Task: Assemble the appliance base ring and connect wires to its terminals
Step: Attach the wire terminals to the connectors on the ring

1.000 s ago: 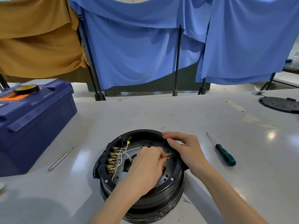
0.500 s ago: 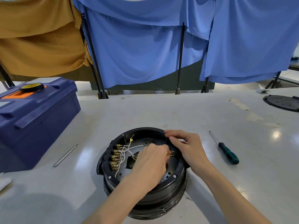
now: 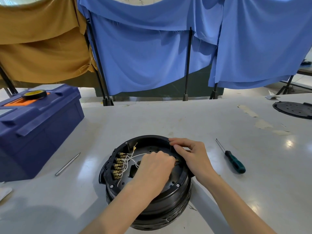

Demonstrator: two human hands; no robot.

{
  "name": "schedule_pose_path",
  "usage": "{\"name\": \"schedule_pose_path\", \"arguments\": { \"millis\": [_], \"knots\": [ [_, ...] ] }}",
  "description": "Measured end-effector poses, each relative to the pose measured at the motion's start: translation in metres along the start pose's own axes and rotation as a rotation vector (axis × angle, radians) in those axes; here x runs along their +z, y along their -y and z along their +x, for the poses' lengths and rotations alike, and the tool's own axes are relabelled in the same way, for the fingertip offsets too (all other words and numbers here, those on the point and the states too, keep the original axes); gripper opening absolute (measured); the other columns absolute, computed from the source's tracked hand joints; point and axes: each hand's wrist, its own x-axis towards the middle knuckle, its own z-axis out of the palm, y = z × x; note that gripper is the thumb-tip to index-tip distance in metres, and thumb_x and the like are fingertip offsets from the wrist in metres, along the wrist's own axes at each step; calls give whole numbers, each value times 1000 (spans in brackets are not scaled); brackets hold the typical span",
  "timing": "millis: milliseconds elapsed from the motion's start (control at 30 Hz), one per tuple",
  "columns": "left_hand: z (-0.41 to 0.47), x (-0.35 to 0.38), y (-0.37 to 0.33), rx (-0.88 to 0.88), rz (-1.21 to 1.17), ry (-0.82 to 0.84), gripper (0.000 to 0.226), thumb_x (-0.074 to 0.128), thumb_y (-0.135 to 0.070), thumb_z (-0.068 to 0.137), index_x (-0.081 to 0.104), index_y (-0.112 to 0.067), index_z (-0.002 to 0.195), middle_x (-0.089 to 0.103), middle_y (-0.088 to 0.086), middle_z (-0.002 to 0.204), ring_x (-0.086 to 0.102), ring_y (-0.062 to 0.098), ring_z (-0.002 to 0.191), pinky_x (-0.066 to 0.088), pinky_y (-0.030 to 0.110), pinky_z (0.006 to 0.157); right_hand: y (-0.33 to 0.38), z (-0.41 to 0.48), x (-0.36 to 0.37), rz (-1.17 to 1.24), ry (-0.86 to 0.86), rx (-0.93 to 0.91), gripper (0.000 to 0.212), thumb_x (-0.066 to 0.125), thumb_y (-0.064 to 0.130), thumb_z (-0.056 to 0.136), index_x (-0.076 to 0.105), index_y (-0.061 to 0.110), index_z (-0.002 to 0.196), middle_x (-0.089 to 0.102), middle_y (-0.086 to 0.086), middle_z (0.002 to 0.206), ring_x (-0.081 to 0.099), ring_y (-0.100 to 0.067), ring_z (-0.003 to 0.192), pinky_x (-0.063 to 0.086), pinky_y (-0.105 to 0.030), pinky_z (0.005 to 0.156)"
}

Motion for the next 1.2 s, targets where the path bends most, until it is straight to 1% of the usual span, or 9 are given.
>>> {"name": "schedule_pose_path", "arguments": {
  "millis": [167, 267, 400, 533, 667, 833, 933, 1067, 1200],
  "knots": [
    [-5, 1, 5, -2, -181, -106, 14, 51, -23, 97, 57, -24, 109, 67, -4, 101, 62, 22, 93, 35, 29, 69, 2, -1, 0, 4, -4, -3, 23, 60, 0, 90, 78, 14, 86, 74, 13, 100, 68, -2, 90, 55, -21, 77],
    [-6, -1, 6, 70, -219, -181, 18, 56, -13, 91, 45, -21, 103, 62, -3, 81, 59, 23, 74, 37, 32, 62, 3, -1, 0, 15, -11, 4, 23, 60, -1, 89, 78, 13, 86, 74, 12, 99, 69, -4, 89, 56, -23, 78],
    [-4, -6, 6, 186, -211, -274, 39, 82, 2, 55, 55, -13, 79, 50, -3, 48, 48, 20, 39, 35, 28, 37, 4, -2, 1, 19, -11, 10, 26, 59, -1, 88, 77, 16, 84, 74, 13, 99, 69, -6, 88, 57, -28, 80],
    [-2, -11, 5, 250, -163, -291, 47, 85, 6, 34, 58, -10, 69, 43, -4, 39, 40, 19, 30, 28, 24, 30, 6, -2, 3, 10, -28, 10, 25, 59, -2, 89, 77, 15, 84, 74, 9, 102, 70, -11, 90, 57, -36, 82],
    [-2, -7, 5, 237, -218, -262, 47, 82, 6, 34, 55, -12, 67, 43, -3, 40, 40, 21, 32, 26, 24, 32, 7, -3, 5, -21, -27, -2, 25, 59, -1, 90, 76, 16, 84, 73, 7, 104, 69, -13, 92, 56, -38, 84],
    [-1, 5, 9, 78, -286, -228, 31, 59, -12, 87, 33, -27, 81, 51, -7, 67, 48, 18, 64, 35, 32, 60, 20, -3, -12, 18, 175, 29, 16, 68, 6, 86, 78, 18, 82, 74, 8, 106, 64, 1, 105, 51, -28, 94],
    [-4, 3, 12, 5, -409, -166, 36, 61, -13, 86, 32, -29, 71, 53, -8, 69, 56, 18, 73, 45, 34, 68, 29, -3, -28, -151, 344, 13, 10, 77, 11, 78, 77, 21, 76, 71, 15, 111, 58, 7, 114, 43, -30, 102],
    [-9, 4, 12, -55, -470, -157, 48, 56, -1, 82, 24, -31, 62, 56, -6, 68, 57, 18, 71, 43, 31, 61, 37, -2, -33, -331, 419, 32, 10, 76, 12, 75, 75, 21, 74, 61, 15, 129, 50, 3, 124, 45, -41, 102],
    [-9, 6, 11, -75, -513, -174, 49, 54, -3, 85, 22, -32, 62, 65, -3, 79, 64, 17, 84, 50, 39, 71, 42, -2, -26, -515, 394, -38, 10, 74, 12, 74, 76, 23, 74, 60, 14, 129, 49, 2, 122, 41, -21, 92]
  ]
}}
